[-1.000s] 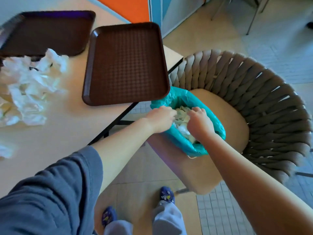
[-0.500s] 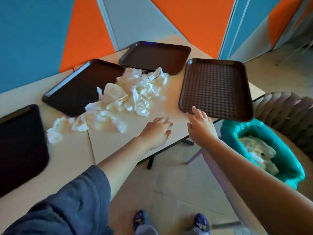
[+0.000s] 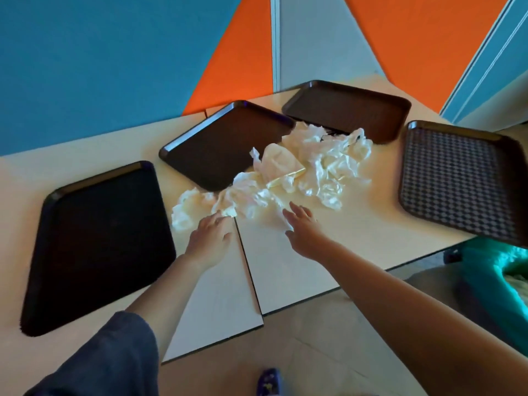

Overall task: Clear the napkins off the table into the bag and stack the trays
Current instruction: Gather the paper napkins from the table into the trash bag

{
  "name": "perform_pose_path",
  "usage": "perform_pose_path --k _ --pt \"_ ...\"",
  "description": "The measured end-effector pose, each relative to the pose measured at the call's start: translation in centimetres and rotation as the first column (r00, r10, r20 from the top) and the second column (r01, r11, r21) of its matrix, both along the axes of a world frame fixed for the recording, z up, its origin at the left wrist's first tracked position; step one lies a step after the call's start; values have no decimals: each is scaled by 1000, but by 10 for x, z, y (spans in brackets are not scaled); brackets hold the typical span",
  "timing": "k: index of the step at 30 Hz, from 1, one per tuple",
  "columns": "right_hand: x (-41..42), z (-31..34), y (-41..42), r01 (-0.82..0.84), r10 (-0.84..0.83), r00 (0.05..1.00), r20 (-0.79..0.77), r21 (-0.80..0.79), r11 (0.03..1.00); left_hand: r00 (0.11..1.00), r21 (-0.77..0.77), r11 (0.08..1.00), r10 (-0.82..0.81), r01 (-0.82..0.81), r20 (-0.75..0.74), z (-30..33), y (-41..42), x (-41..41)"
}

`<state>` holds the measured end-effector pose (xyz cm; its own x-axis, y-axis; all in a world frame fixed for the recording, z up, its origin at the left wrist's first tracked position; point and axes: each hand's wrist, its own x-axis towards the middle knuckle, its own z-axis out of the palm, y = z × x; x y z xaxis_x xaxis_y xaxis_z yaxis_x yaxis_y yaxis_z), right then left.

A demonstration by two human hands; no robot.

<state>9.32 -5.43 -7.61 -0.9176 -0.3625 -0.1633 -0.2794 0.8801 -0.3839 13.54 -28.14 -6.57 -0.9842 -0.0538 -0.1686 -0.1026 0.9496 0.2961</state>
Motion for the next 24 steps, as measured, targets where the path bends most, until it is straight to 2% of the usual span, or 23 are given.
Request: perform_pose_path --k 6,10,13,14,16,17,20,21,22,24 --pt "-10 -22 -26 -15 7 995 95 84 996 996 27 996 -83 84 -23 -9 -13 -29" --pt "-7 -28 -21 44 -52 997 64 117 992 971 24 975 -220 223 -96 -6 10 -59" --pt "-6 -35 -16 77 -84 996 32 159 984 987 -20 987 -156 157 32 -15 18 -74" --pt "-5 -36 -12 137 -145 989 41 151 979 991 -27 993 -113 115 72 -19 17 -78" --pt "-1 -37 -3 232 -242 965 103 93 968 989 -52 994 -90 97 117 -24 16 -81" --pt "0 -40 3 232 -236 967 96 52 971 986 -59 991 -108 116 126 -26 16 -80" --pt "10 -42 11 252 -252 964 85 11 968 983 -12 984 -177 177 48 -34 21 -74" --pt "10 -44 14 221 -223 974 52 42 974 981 28 980 -195 195 -2 -36 24 -69" --pt "10 -42 14 244 -246 967 68 44 969 975 84 972 -213 218 -61 -38 27 -64" --pt "12 -43 12 167 -179 981 80 131 977 961 180 947 -242 264 -137 -40 33 -55"
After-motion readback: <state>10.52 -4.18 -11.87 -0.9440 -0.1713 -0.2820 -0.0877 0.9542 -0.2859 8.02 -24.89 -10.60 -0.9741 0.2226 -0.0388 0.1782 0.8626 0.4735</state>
